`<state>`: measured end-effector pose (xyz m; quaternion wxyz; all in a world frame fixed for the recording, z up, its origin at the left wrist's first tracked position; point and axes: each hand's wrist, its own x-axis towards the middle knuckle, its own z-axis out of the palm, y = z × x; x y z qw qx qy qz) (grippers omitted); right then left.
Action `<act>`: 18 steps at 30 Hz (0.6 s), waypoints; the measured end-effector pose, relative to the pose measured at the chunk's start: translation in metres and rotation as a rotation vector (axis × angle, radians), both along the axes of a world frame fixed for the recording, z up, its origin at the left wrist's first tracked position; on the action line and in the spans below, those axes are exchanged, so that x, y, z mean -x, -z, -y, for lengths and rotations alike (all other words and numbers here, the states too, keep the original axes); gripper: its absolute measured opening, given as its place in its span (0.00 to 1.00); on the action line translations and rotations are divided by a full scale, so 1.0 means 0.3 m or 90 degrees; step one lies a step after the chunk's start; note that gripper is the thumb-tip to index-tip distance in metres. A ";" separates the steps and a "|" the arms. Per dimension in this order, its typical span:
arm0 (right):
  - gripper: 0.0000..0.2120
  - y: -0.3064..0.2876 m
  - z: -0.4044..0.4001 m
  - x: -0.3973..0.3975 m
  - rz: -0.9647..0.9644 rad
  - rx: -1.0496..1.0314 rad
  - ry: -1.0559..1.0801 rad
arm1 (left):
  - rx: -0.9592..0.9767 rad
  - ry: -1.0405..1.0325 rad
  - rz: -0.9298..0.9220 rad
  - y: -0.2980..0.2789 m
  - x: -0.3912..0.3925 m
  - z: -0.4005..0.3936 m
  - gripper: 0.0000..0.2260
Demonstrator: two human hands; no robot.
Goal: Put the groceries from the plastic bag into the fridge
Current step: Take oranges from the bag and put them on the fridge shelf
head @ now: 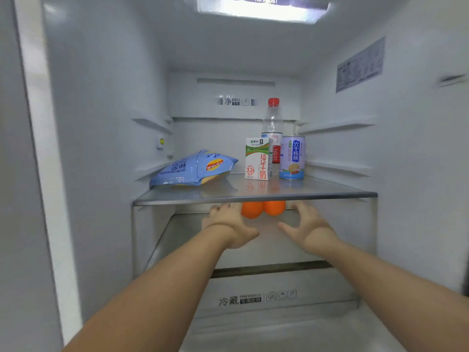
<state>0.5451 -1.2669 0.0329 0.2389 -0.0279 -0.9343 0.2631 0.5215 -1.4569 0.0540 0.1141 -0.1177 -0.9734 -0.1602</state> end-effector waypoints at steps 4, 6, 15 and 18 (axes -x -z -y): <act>0.33 -0.004 0.042 -0.145 0.030 -0.018 0.020 | 0.005 0.021 0.005 -0.005 -0.155 0.064 0.33; 0.32 -0.004 0.066 -0.207 0.036 -0.024 0.021 | -0.008 0.029 -0.011 0.003 -0.223 0.093 0.30; 0.29 -0.046 0.150 -0.528 0.035 -0.070 -0.048 | -0.021 0.005 -0.051 0.013 -0.515 0.198 0.32; 0.27 -0.059 0.144 -0.648 0.015 -0.100 -0.059 | -0.036 0.002 -0.058 0.018 -0.630 0.207 0.31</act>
